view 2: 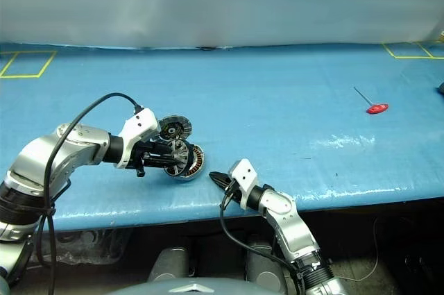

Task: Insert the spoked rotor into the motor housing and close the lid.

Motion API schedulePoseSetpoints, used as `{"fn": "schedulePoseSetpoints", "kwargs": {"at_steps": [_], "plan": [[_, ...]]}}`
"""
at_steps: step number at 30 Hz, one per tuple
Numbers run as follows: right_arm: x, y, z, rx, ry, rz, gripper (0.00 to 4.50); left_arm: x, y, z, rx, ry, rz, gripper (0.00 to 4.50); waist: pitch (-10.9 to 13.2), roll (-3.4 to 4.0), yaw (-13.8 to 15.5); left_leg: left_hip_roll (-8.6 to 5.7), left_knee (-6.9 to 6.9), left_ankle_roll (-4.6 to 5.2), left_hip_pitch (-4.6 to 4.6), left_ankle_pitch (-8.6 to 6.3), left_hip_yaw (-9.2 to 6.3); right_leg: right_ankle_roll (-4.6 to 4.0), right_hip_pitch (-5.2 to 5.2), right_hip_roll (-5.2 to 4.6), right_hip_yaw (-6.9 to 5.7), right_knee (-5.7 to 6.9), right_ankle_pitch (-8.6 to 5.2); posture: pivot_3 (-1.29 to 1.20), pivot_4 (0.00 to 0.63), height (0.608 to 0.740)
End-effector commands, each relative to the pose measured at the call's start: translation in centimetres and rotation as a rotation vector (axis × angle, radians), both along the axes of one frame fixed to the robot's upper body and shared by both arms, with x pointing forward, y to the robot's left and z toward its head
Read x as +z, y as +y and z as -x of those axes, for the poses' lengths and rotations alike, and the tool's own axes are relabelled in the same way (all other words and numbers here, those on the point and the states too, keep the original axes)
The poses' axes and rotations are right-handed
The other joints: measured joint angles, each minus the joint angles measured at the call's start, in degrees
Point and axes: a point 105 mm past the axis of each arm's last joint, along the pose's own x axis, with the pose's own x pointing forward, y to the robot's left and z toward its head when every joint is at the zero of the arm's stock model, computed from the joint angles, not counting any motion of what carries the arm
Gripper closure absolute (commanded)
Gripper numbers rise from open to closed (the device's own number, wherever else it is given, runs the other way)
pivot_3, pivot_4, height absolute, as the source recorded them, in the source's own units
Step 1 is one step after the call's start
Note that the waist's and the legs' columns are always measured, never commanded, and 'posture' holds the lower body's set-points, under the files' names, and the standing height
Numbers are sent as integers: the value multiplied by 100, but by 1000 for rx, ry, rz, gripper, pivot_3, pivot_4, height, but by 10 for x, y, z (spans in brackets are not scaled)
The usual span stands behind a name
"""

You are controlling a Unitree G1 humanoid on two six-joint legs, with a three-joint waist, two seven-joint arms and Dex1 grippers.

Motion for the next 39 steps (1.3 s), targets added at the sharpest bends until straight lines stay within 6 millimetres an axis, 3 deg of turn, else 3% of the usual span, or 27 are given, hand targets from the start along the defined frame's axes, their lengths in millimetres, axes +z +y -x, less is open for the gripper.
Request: {"fn": "schedulePoseSetpoints", "kwargs": {"at_steps": [1, 19, 28, 39], "plan": [[8, 0, -3, -8, -36, -18, 4500, 3, 0, 1, -23, -9, -20, 2984, 0, 0, 0, 0, 0, 0, 0, 0, 0, 0, 0, 0, 0, 0, 0, 0, 150, 740], [9, 0, -4, -12, -44, -11, 4500, -3, 2, -3, -16, -3, -38, 2984, 0, 0, 8, -1, 0, 0, 1, 0, 0, 0, 2, 0, 2, 0, 0, 0, 150, 740], [9, 0, -4, -10, -42, -8, 4500, -1, 0, -3, -21, -4, -25, 158, 0, 0, 1, 0, 0, 0, 0, 0, 0, 0, 0, 3, 4, 0, 0, 0, 150, 740], [9, 0, -4, -7, -37, -7, 4500, 18, -8, -2, -50, -52, 35, 51, 0, 0, 4, -1, 1, 0, 0, 0, 0, 0, 1, 3, 6, 0, 0, 0, 150, 740]]}}
